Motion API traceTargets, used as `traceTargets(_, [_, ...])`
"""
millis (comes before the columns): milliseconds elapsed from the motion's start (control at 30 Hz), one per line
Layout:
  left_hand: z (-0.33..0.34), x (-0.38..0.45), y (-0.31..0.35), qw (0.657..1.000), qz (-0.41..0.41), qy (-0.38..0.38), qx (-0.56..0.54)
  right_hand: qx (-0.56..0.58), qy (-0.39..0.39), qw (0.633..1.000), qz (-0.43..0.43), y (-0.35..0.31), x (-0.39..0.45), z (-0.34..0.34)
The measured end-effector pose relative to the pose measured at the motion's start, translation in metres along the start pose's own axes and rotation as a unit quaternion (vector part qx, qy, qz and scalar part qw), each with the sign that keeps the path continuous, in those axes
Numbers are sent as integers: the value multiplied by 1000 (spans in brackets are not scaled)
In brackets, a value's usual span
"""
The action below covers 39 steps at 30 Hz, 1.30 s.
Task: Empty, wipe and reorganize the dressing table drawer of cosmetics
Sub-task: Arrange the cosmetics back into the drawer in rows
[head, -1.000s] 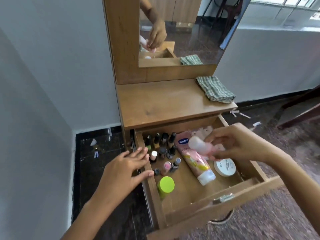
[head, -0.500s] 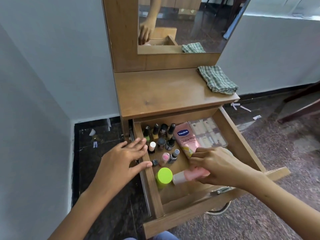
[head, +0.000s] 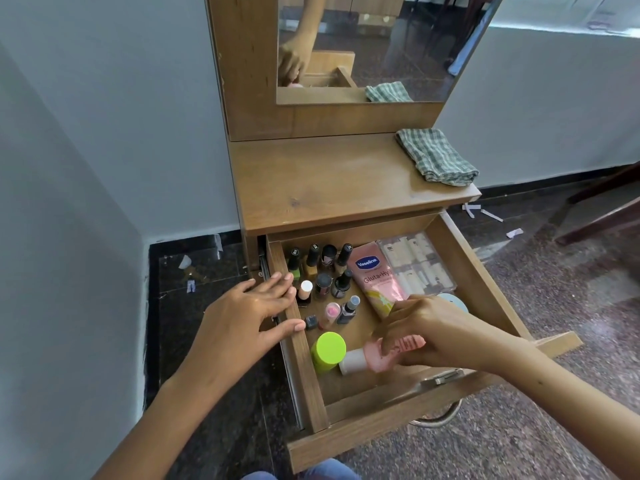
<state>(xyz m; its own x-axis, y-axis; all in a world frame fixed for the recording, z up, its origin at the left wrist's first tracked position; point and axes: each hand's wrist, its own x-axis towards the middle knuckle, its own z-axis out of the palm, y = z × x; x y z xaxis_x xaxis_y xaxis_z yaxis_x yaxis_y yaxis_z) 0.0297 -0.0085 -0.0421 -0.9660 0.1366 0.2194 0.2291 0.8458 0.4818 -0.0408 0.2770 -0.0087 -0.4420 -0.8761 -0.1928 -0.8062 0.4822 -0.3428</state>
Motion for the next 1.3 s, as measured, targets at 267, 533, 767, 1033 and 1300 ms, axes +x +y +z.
traceTargets(267, [-2,0,0,1000,-3,-2,0,4,-19,999,41,0,6,9])
traceTargets(533, [-1,-1,0,1000,1,3,6,81,-54,995,16,1,10,11])
traceTargets(767, [0,1,-2,1000,0,-2,-2,71,-27,997,-7,10,3,3])
traceTargets(1033, [-1,0,-1,1000,2,-1,3,-67,11,997,46,33,-18,-7])
traceTargets(1300, [-1,0,0,1000,7,8,13,-64,24,997,33,34,-16,-4])
